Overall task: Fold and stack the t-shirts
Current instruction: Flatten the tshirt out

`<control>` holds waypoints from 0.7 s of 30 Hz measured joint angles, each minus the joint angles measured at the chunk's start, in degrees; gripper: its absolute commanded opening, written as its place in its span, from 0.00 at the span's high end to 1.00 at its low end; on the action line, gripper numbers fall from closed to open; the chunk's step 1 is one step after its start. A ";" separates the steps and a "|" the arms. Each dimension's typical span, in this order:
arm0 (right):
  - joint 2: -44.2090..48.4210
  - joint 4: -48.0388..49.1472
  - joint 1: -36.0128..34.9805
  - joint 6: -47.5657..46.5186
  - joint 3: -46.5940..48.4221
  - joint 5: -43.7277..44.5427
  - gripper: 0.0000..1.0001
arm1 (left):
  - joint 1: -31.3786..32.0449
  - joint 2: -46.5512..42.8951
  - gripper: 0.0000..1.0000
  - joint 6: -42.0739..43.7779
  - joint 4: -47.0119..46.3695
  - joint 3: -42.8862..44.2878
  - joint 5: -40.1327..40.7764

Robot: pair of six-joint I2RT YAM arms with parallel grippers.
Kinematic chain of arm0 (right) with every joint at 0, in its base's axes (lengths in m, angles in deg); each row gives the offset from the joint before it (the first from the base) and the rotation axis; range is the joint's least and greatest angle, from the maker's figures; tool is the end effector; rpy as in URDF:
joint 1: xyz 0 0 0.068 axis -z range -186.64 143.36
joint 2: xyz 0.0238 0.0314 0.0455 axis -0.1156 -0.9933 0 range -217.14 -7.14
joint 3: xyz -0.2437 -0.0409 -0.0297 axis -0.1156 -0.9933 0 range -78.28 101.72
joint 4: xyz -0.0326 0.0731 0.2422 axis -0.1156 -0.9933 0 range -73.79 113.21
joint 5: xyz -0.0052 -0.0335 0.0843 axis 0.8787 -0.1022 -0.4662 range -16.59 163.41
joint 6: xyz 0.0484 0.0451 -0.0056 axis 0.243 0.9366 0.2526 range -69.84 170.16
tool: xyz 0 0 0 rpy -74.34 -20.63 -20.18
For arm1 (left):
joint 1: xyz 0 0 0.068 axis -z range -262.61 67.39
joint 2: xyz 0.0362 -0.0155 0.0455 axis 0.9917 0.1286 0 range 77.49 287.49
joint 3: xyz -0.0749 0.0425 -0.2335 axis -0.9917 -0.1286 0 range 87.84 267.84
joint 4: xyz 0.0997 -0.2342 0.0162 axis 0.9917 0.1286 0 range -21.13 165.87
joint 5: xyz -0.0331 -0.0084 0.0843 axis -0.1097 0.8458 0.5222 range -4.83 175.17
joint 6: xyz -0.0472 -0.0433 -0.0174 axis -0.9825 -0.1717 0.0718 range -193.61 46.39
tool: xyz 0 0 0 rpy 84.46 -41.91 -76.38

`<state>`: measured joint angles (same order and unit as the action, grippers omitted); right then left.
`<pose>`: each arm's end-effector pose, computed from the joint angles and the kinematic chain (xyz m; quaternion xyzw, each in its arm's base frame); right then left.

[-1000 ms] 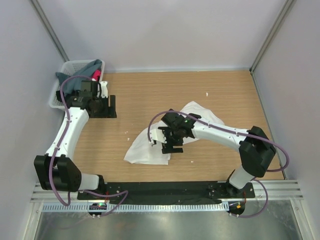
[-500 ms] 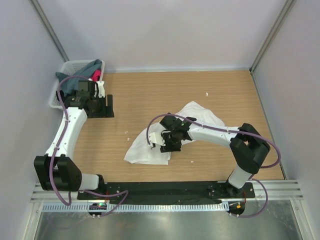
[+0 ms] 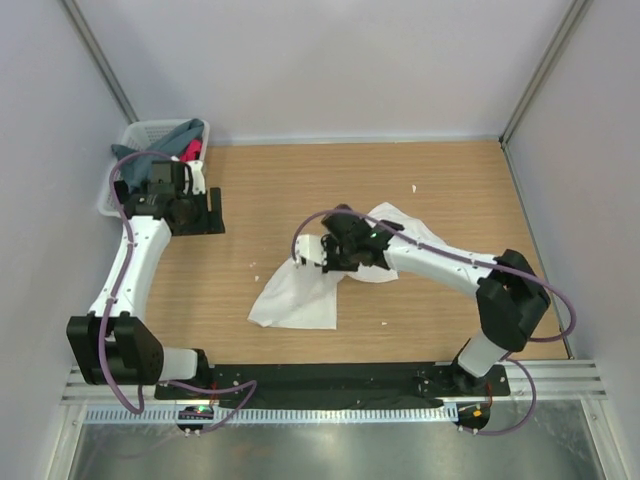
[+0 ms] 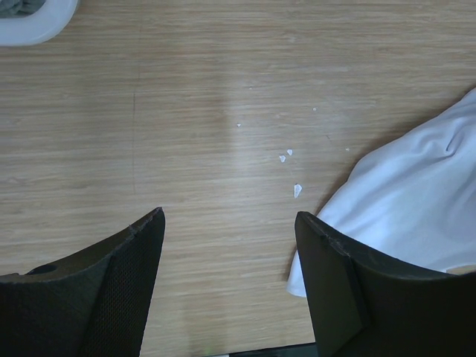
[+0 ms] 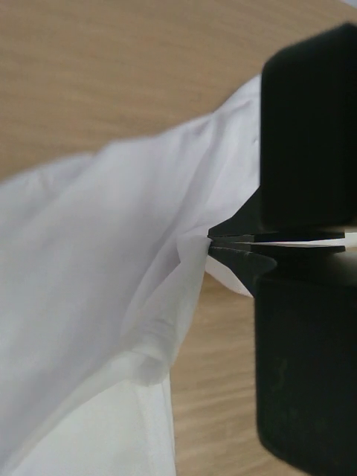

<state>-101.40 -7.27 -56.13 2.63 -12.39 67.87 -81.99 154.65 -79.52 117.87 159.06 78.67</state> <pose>0.2177 0.2628 0.1835 -0.7293 0.6277 0.0512 0.2674 0.2824 -0.0091 0.2784 -0.0268 0.9518 -0.0711 0.2972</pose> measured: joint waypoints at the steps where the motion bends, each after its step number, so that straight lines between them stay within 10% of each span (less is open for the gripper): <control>1: 0.85 0.00 1.05 0.17 1.14 0.39 0.99 | 0.00 -0.13 0.28 -0.04 -0.04 0.00 0.00; 13: 9.40 2.36 40.00 5.40 10.84 4.63 0.96 | 0.26 4.13 0.30 -0.35 0.17 4.26 -6.38; 19: 10.29 -3.43 41.66 6.62 3.13 8.92 0.24 | 1.40 6.99 0.27 -1.09 0.26 6.56 -8.74; 21: 11.32 -4.98 39.78 7.23 3.13 8.70 0.23 | 1.49 6.99 0.24 -1.16 0.31 6.84 -9.22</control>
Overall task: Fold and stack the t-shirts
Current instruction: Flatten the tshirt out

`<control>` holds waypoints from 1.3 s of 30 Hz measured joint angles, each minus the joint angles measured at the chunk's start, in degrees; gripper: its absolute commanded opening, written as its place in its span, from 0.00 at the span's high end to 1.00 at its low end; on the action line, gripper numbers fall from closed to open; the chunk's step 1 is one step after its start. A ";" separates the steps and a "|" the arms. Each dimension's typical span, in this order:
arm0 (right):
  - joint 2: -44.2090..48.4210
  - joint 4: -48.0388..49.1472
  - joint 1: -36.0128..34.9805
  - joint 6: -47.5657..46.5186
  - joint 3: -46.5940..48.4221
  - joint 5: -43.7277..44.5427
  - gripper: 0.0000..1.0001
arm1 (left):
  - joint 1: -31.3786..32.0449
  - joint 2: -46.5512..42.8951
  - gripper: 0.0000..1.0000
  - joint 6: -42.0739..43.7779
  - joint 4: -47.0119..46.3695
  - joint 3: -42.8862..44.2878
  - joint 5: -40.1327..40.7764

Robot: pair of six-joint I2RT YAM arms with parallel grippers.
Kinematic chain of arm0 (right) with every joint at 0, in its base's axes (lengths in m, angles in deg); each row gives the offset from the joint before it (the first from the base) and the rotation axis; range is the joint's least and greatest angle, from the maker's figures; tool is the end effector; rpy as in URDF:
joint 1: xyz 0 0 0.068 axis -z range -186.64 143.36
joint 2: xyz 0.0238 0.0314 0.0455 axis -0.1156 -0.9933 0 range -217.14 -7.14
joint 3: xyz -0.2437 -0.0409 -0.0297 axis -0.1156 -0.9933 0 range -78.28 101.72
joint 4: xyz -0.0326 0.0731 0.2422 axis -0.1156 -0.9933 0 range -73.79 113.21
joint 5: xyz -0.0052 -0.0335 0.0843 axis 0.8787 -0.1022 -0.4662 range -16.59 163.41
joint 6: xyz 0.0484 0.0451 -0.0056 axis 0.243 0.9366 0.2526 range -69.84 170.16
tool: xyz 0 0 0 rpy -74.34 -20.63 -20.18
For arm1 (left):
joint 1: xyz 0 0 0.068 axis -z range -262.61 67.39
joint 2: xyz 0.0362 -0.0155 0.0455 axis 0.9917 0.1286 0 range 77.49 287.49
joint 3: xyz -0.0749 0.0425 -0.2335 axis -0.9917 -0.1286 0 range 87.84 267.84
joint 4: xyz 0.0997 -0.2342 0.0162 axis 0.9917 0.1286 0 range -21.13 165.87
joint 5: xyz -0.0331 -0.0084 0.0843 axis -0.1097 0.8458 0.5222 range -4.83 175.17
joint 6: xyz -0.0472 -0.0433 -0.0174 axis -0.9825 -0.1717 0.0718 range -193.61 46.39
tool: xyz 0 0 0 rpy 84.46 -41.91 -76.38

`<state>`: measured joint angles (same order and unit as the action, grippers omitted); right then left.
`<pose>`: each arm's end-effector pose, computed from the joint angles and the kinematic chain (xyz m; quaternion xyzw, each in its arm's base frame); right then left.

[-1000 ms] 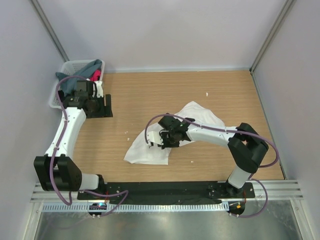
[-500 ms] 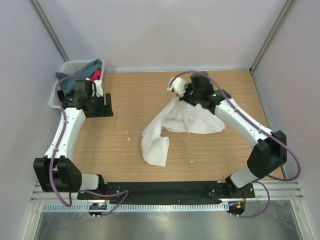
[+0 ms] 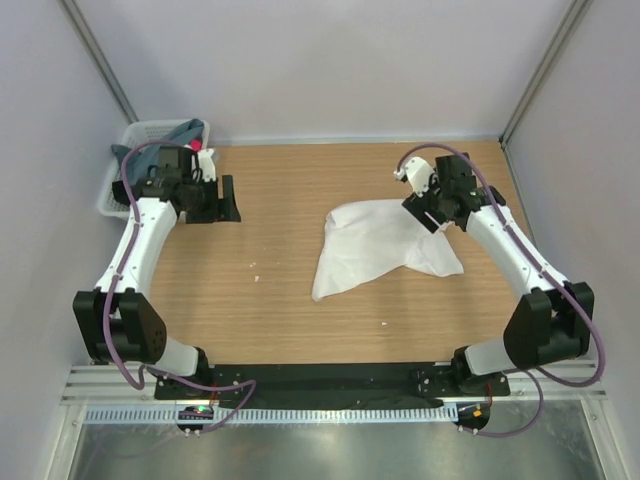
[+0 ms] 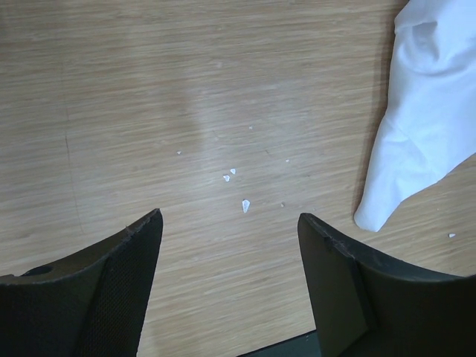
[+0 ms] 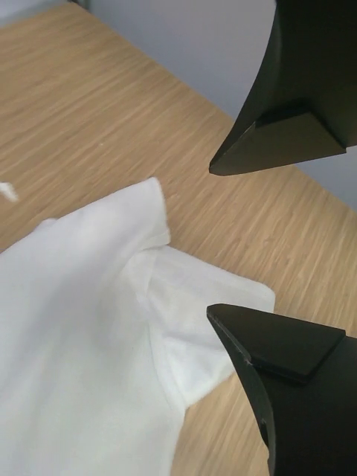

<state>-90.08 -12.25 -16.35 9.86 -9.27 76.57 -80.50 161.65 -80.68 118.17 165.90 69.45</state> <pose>0.3144 0.0510 0.2557 -0.3876 0.8537 -0.1164 0.3278 0.3089 -0.0257 0.2832 -0.0003 0.9467 -0.1537 0.2832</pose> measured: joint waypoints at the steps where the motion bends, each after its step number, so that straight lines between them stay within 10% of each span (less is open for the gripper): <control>1: 1.60 -0.26 -1.18 -0.17 0.07 -0.52 0.23 | 0.02 0.00 0.24 0.02 0.00 0.07 -0.13; 14: 4.20 5.95 -33.29 -1.92 -12.15 -10.84 0.26 | 0.02 -1.38 0.24 0.81 0.70 -0.96 2.60; 39: -8.79 16.76 -36.00 -3.19 -17.20 -10.01 0.31 | -1.49 -4.92 0.24 1.55 0.74 -3.43 4.74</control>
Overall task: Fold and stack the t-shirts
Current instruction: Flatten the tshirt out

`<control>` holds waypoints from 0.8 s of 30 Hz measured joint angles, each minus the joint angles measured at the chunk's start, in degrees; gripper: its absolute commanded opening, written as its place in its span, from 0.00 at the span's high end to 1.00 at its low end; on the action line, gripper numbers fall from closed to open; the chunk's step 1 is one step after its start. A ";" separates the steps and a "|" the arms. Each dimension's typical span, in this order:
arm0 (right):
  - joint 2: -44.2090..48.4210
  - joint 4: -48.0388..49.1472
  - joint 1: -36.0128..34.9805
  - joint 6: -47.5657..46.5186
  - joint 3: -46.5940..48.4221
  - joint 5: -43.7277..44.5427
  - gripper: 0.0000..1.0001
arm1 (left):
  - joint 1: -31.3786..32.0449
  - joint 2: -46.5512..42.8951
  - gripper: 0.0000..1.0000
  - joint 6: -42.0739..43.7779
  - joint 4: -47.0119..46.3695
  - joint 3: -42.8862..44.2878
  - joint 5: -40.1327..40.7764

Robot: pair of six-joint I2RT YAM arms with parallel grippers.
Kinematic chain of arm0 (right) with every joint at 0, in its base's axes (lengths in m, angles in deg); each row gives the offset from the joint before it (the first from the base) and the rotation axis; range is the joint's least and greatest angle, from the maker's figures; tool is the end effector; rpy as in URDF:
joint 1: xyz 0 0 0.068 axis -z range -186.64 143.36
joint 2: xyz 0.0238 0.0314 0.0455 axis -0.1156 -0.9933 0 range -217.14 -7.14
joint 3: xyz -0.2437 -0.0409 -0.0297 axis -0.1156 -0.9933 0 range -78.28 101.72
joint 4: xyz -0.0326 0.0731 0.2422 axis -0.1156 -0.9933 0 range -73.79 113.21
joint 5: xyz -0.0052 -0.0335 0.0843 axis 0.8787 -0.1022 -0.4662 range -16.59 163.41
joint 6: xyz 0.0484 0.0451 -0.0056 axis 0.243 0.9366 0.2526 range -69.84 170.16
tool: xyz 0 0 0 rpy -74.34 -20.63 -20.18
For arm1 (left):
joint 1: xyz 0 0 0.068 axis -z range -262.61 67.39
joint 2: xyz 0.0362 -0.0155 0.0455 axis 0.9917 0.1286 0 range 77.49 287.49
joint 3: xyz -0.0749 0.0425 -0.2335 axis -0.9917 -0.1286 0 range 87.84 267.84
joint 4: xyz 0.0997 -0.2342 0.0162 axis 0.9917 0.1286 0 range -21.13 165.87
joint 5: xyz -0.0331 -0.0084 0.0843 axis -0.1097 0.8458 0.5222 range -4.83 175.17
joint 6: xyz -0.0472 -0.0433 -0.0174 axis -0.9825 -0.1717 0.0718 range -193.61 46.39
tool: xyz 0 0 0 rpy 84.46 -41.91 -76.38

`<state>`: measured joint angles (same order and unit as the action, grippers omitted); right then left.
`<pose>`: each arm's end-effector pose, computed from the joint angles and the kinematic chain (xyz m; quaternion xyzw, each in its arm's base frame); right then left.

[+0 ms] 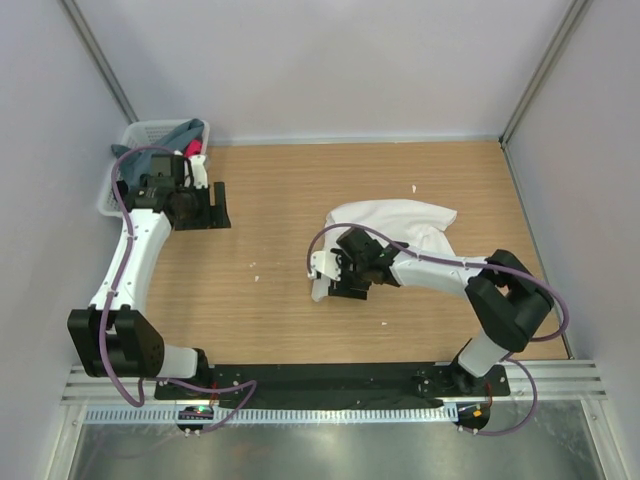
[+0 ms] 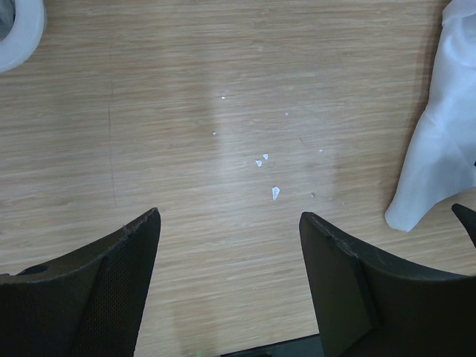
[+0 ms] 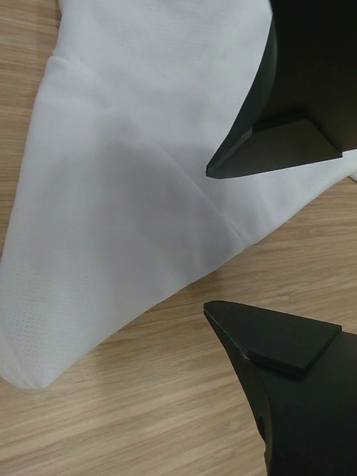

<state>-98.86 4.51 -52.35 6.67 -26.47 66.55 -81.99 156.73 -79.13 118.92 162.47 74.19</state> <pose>0.2147 0.2293 0.1381 -0.6863 0.6729 0.0628 0.2689 0.2901 -0.0132 0.2866 -0.0115 0.9488 -0.1072 0.2968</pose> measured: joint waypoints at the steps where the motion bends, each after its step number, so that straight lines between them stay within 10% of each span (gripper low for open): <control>1: -0.50 0.35 0.00 -0.13 0.00 0.17 0.38 | 0.00 0.00 0.24 0.02 0.00 0.00 0.00; 9: -4.33 4.15 -0.11 -0.20 0.87 4.44 0.83 | -0.57 0.00 0.24 -0.02 -0.02 0.00 -0.04; 24: 13.11 -12.41 -0.11 0.31 22.21 6.40 0.87 | -1.88 0.31 0.29 -0.02 -0.02 0.04 -0.57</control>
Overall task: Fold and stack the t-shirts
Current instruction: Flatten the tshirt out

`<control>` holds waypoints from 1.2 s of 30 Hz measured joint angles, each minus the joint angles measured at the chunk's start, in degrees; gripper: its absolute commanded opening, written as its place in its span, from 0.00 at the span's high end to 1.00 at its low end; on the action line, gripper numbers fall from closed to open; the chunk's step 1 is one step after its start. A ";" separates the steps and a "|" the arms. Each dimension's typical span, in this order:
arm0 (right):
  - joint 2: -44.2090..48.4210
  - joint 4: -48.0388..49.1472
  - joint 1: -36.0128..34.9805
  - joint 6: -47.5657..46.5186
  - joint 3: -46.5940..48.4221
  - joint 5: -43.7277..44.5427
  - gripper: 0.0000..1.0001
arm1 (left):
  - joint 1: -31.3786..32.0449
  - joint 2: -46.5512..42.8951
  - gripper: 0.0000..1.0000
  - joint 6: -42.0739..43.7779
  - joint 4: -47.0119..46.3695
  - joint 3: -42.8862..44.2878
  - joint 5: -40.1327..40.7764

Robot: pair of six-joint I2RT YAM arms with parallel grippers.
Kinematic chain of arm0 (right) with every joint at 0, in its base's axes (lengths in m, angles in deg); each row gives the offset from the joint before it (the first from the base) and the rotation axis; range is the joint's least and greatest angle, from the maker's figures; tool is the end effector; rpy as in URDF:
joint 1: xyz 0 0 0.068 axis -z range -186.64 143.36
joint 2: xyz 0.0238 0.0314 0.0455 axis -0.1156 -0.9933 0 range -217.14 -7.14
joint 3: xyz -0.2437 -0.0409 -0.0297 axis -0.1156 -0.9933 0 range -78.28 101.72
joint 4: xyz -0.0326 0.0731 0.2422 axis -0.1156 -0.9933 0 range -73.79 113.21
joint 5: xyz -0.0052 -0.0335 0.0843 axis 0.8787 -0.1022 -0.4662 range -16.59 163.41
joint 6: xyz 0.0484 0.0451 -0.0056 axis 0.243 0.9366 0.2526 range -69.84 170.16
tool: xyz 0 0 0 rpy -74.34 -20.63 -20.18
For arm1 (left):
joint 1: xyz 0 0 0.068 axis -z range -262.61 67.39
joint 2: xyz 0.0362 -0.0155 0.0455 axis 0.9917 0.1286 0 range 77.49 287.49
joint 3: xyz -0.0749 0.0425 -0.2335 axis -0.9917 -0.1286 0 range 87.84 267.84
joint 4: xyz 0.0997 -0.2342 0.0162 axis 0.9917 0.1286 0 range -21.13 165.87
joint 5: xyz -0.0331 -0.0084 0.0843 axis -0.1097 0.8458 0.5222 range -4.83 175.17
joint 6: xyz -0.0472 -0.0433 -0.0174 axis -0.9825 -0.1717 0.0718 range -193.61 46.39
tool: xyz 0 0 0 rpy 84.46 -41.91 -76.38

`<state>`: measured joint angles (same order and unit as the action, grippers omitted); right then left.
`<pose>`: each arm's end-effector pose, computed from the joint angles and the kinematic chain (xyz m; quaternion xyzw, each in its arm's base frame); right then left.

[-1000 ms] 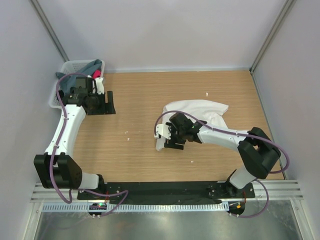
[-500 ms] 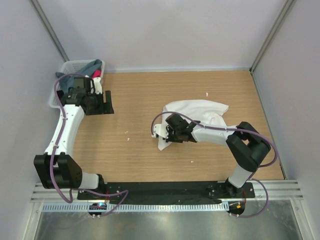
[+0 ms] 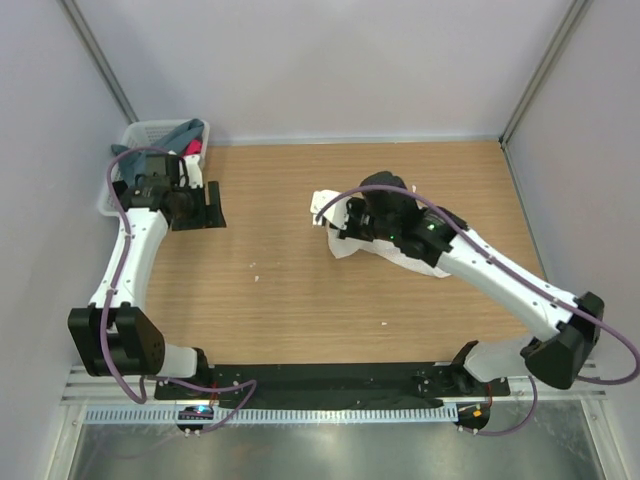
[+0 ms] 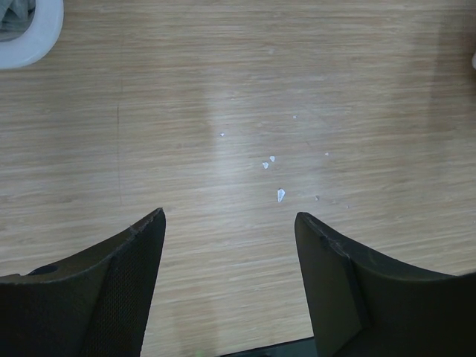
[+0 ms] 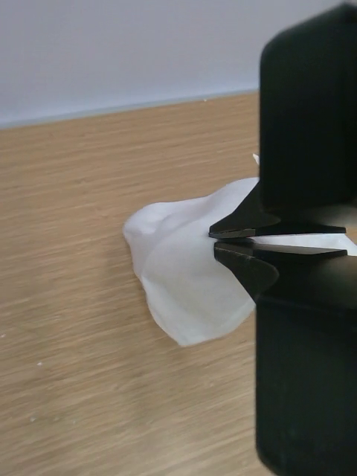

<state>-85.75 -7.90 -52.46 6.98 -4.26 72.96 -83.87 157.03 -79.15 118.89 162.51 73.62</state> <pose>0.2211 0.2282 0.3149 -0.6249 0.6334 0.0140 0.4561 0.2914 -0.0042 0.2856 -0.0259 0.9487 -0.1071 0.2963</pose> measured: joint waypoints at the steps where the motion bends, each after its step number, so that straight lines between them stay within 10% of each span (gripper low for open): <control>1: 1.53 -2.16 -0.17 0.07 1.95 -0.76 0.88 | 0.00 0.20 0.29 0.02 0.00 0.09 -0.07; 15: -2.56 -10.99 0.70 -2.58 31.52 0.85 0.98 | 2.95 5.73 0.28 0.26 0.02 5.05 -1.46; 36: -10.27 10.64 26.73 -6.73 22.58 12.20 0.99 | 37.40 17.38 0.29 8.02 -0.83 13.55 3.56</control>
<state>-96.02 2.74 -25.73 0.25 18.32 85.16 -46.47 174.41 -71.13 118.06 176.06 77.18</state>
